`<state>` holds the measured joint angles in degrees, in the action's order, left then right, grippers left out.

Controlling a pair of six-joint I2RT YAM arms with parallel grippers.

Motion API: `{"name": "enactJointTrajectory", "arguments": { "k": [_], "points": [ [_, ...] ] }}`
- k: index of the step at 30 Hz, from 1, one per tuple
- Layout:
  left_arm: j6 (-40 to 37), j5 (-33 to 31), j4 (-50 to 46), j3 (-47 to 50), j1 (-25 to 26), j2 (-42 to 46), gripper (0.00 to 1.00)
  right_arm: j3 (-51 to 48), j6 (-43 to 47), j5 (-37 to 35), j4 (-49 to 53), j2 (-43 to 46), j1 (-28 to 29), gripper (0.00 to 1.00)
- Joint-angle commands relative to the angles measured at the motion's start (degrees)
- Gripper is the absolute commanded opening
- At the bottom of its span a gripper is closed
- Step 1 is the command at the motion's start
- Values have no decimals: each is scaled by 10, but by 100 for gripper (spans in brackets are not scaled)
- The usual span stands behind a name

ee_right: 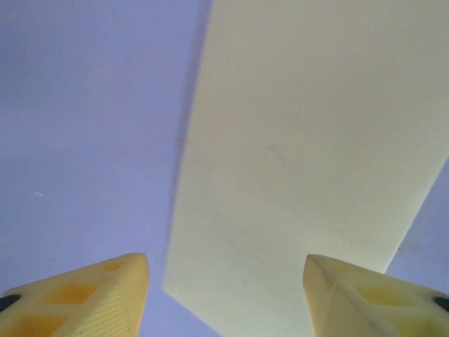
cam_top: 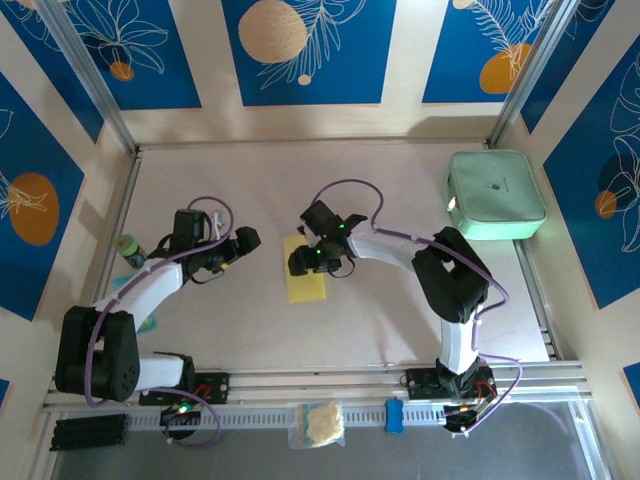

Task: Fold a paper plane with a square sheet of paper (pick it up from the middle)
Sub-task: Third fold the triangle at the center of the table.

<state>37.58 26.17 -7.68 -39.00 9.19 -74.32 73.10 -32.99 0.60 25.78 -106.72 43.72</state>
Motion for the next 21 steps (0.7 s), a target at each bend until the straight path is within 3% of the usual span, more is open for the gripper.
{"name": "enactJointTrajectory", "arguments": {
  "k": [1,6,14,21],
  "points": [
    [32,25,34,12,20,6,100,0,-107,-30,-24,38,-7,53],
    [56,33,38,24,57,9,99,-19,-183,-46,-37,35,-6,48],
    [92,3,50,37,128,-2,93,-24,-191,-30,-50,-6,-14,43],
    [152,-1,75,48,162,-29,79,-32,-190,-18,-62,-39,-15,39]
  ]
}}
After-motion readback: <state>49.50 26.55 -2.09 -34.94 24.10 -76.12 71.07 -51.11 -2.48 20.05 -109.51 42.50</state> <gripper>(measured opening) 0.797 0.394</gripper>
